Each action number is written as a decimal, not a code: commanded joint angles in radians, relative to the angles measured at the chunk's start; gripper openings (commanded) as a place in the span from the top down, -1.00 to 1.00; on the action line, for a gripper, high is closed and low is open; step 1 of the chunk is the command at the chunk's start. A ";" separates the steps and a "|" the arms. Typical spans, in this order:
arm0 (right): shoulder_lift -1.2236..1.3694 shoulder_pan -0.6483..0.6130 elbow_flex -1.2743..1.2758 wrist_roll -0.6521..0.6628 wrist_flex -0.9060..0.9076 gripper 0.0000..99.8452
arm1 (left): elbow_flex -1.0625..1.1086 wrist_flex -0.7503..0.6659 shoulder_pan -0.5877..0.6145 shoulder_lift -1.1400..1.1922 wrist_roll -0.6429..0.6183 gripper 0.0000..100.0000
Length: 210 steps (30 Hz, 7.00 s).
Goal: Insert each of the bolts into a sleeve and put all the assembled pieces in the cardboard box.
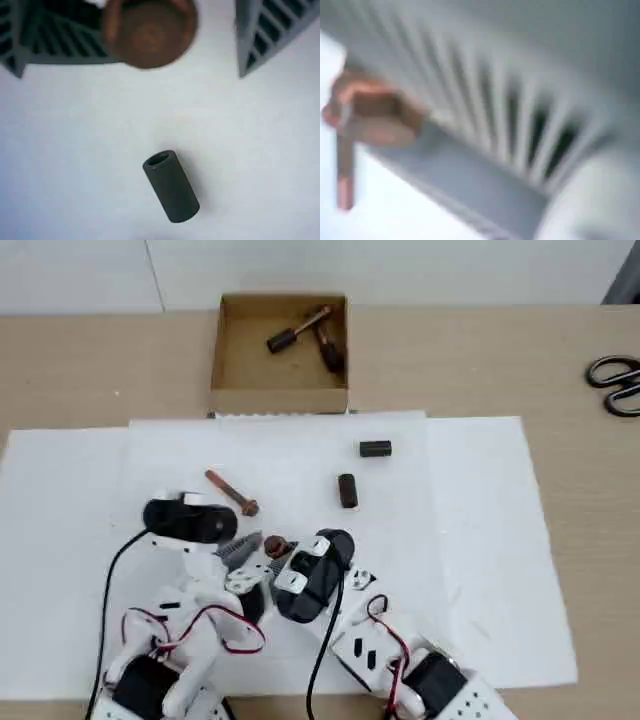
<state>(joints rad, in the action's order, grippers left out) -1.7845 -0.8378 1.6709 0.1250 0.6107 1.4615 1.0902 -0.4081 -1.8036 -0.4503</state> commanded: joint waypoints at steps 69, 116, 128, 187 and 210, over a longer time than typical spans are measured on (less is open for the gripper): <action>1.942 0.479 -1.792 0.005 -0.470 0.88 | 0.193 -0.121 0.522 -0.006 0.397 0.99; 1.733 0.453 -1.952 -0.097 0.934 0.98 | 0.191 -0.123 0.522 -0.006 0.397 0.99; 2.068 0.447 -1.953 -0.143 0.915 0.74 | 0.191 -0.123 0.522 -0.006 0.396 0.99; 1.865 0.843 -2.147 0.011 1.086 1.00 | -0.314 0.129 0.525 0.207 0.480 0.99; 1.558 1.191 -1.659 -0.012 0.964 0.98 | -0.931 0.342 0.520 1.364 -0.077 0.98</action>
<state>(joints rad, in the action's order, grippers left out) -0.1212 0.3299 -0.0338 0.1235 1.6141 0.5792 1.5060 0.1151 -0.4872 -0.5286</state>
